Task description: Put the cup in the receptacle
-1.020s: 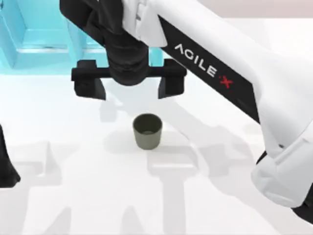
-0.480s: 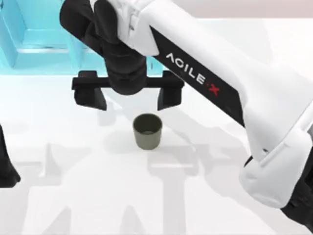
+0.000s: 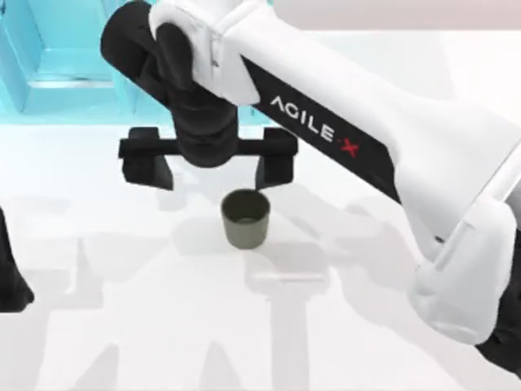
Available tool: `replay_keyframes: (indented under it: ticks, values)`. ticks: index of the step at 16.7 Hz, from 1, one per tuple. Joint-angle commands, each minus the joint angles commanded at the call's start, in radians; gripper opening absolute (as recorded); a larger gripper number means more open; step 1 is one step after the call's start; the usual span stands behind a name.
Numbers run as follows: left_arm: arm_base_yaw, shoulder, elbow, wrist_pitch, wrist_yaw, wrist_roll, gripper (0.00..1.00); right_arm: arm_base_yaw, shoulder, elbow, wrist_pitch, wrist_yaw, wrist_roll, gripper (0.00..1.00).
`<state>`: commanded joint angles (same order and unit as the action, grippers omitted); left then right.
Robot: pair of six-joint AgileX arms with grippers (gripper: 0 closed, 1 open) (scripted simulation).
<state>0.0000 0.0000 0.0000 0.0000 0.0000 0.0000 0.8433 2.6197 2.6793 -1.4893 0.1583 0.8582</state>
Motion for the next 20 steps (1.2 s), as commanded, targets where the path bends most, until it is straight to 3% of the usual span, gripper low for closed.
replay_keyframes:
  ticks: [6,12,20]
  values:
    - [0.0,0.0,0.0,0.0,0.0,0.0,1.0,-0.014,-0.047,-0.336,0.278,-0.002,-0.014,1.0]
    - [0.0,0.0,0.0,0.0,0.0,0.0,1.0,-0.016,-0.053,-0.388,0.328,-0.003,-0.016,1.0]
    - [0.0,0.0,0.0,0.0,0.0,0.0,1.0,-0.016,-0.053,-0.388,0.328,-0.003,-0.016,0.4]
